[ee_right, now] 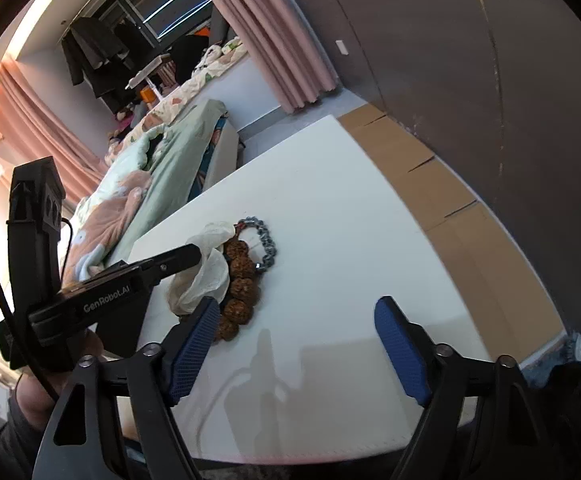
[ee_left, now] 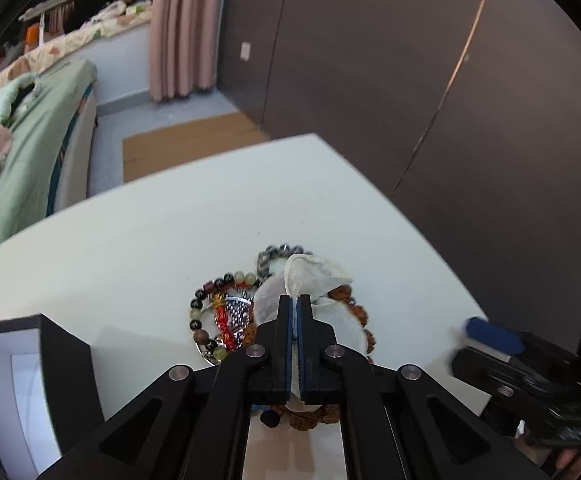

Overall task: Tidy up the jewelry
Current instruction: 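Grasp the white cloth with the left gripper and lift it off, then drop the white cloth into the black box while the right gripper grasps the brown bead bracelet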

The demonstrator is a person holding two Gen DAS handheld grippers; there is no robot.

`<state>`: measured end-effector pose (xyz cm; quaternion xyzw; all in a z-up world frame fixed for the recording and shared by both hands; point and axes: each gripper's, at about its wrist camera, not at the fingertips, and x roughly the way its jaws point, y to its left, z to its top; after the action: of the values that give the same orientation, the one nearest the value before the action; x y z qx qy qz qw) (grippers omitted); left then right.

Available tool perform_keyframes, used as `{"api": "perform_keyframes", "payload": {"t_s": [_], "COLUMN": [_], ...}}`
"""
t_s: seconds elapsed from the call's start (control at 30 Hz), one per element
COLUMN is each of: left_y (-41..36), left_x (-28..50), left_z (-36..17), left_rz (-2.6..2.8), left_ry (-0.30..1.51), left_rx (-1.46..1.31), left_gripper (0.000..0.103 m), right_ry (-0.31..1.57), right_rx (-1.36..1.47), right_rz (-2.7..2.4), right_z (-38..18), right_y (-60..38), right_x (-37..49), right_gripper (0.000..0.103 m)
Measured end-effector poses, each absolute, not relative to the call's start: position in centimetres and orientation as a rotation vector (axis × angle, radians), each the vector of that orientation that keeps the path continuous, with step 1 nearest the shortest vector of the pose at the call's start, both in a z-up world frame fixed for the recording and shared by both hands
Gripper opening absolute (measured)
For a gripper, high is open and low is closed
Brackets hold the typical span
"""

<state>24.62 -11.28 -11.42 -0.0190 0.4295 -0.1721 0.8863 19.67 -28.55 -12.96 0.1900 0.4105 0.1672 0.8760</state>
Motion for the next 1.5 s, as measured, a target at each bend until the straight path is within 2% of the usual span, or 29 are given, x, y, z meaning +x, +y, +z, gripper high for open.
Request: {"api": "perform_keyframes", "payload": {"t_s": [0.03, 0.07, 0.57, 0.7, 0.77, 0.8, 1.07, 1.5], "left_y": [-11.3, -11.3, -6.6, -5.2, -4.2, -3.6, -0.2, 4.9], "left_x": [24.2, 24.0, 19.4, 19.1, 18.9, 18.8, 18.5, 18.1], "left_z": [-11.0, -10.7, -4.5, -4.1, -4.1, -4.1, -3.4, -4.0], "left_rz": [-0.368, -0.377, -0.361, -0.349, -0.342, -0.337, -0.267, -0.123], "left_ry": [0.883, 0.879, 0.707, 0.687, 0.676, 0.673, 0.661, 0.7], "left_rx": [-0.031, -0.029, -0.106, -0.122, -0.137, -0.149, -0.202, -0.243], "left_gripper": [0.001, 0.001, 0.001, 0.001, 0.001, 0.001, 0.001, 0.001], "right_ry": [0.866, 0.878, 0.964, 0.993, 0.99, 1.001, 0.89, 0.734], "right_rx": [0.399, 0.4, 0.362, 0.333, 0.325, 0.331, 0.446, 0.535], "right_rz": [0.359, 0.369, 0.403, 0.379, 0.397, 0.407, 0.471, 0.613], "right_z": [-13.0, -13.1, -14.1, -14.8, -15.0, -15.3, -14.2, -9.6], "right_y": [-28.3, -28.1, -23.8, -23.0, -22.8, -23.0, -24.6, -20.7], "right_x": [20.0, 20.3, 24.0, 24.4, 24.4, 24.4, 23.1, 22.1], "right_gripper": [0.064, 0.063, 0.063, 0.059, 0.043, 0.021, 0.02, 0.02]}}
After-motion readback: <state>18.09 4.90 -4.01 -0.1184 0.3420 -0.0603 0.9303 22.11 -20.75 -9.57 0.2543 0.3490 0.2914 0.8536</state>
